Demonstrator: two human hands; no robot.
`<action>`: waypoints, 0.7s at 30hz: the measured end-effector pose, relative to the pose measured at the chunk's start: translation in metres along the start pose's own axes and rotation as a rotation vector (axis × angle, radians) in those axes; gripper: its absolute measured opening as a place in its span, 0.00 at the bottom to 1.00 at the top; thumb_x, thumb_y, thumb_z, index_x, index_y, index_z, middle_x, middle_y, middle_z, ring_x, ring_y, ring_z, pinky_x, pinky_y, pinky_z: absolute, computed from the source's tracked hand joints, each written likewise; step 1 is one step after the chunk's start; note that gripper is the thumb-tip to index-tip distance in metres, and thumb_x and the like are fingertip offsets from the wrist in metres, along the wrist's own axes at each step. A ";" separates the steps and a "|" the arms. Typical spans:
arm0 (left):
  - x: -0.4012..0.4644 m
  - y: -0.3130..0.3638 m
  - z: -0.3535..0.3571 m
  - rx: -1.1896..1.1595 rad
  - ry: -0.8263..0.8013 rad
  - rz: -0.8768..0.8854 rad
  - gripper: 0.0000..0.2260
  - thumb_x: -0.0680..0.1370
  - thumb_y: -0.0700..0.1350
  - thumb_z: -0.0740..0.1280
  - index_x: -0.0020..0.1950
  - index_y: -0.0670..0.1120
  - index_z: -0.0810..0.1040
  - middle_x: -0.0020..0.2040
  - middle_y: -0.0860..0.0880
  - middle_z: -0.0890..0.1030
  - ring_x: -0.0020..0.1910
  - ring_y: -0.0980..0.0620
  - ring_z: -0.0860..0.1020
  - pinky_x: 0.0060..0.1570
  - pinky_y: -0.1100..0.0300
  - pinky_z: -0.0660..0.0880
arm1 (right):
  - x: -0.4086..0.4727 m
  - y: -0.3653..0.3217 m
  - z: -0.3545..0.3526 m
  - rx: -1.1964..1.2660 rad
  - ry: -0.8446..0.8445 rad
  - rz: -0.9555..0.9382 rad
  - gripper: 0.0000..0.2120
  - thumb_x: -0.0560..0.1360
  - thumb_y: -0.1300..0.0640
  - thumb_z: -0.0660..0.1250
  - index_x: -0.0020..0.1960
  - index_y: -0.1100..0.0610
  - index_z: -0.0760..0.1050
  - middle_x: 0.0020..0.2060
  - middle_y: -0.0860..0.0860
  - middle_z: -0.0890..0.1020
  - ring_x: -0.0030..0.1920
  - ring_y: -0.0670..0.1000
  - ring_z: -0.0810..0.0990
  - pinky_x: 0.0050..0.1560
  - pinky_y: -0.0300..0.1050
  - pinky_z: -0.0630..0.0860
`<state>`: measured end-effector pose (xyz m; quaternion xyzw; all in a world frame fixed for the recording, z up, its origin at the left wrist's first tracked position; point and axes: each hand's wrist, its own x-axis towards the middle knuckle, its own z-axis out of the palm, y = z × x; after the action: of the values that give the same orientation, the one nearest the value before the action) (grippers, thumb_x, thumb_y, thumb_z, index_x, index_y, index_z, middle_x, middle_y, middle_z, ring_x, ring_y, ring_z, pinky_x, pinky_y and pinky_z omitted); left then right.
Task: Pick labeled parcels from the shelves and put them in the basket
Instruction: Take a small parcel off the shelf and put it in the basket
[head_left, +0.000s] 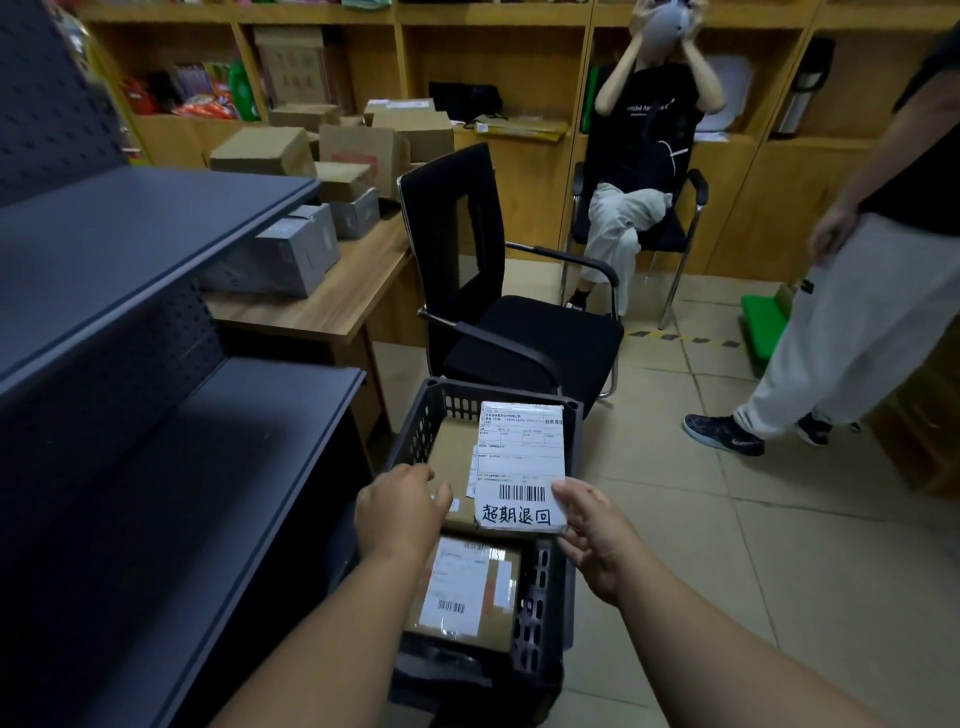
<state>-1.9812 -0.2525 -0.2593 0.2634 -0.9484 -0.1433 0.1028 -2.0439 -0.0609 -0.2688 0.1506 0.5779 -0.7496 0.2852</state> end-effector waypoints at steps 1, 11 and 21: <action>0.011 -0.001 0.002 -0.016 -0.013 -0.004 0.14 0.77 0.54 0.61 0.55 0.49 0.80 0.51 0.51 0.80 0.50 0.50 0.77 0.49 0.56 0.70 | 0.009 -0.003 0.004 -0.001 0.001 0.000 0.10 0.73 0.57 0.68 0.54 0.56 0.75 0.45 0.55 0.85 0.39 0.50 0.84 0.34 0.40 0.76; 0.124 -0.017 0.036 -0.766 -0.384 -0.299 0.15 0.77 0.54 0.64 0.44 0.45 0.82 0.43 0.46 0.83 0.47 0.46 0.80 0.50 0.51 0.76 | 0.108 -0.015 0.062 0.017 0.066 0.035 0.07 0.73 0.57 0.68 0.51 0.53 0.76 0.37 0.50 0.86 0.35 0.48 0.84 0.33 0.38 0.74; 0.176 -0.049 0.110 -1.062 -0.591 -0.494 0.08 0.77 0.50 0.65 0.46 0.48 0.80 0.38 0.53 0.86 0.47 0.53 0.82 0.53 0.54 0.77 | 0.191 0.019 0.080 0.049 0.082 0.096 0.14 0.73 0.56 0.69 0.58 0.56 0.73 0.45 0.56 0.86 0.38 0.51 0.85 0.30 0.40 0.77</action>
<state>-2.1358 -0.3623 -0.3575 0.3361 -0.6485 -0.6780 -0.0821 -2.1759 -0.1885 -0.3671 0.2157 0.5627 -0.7422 0.2932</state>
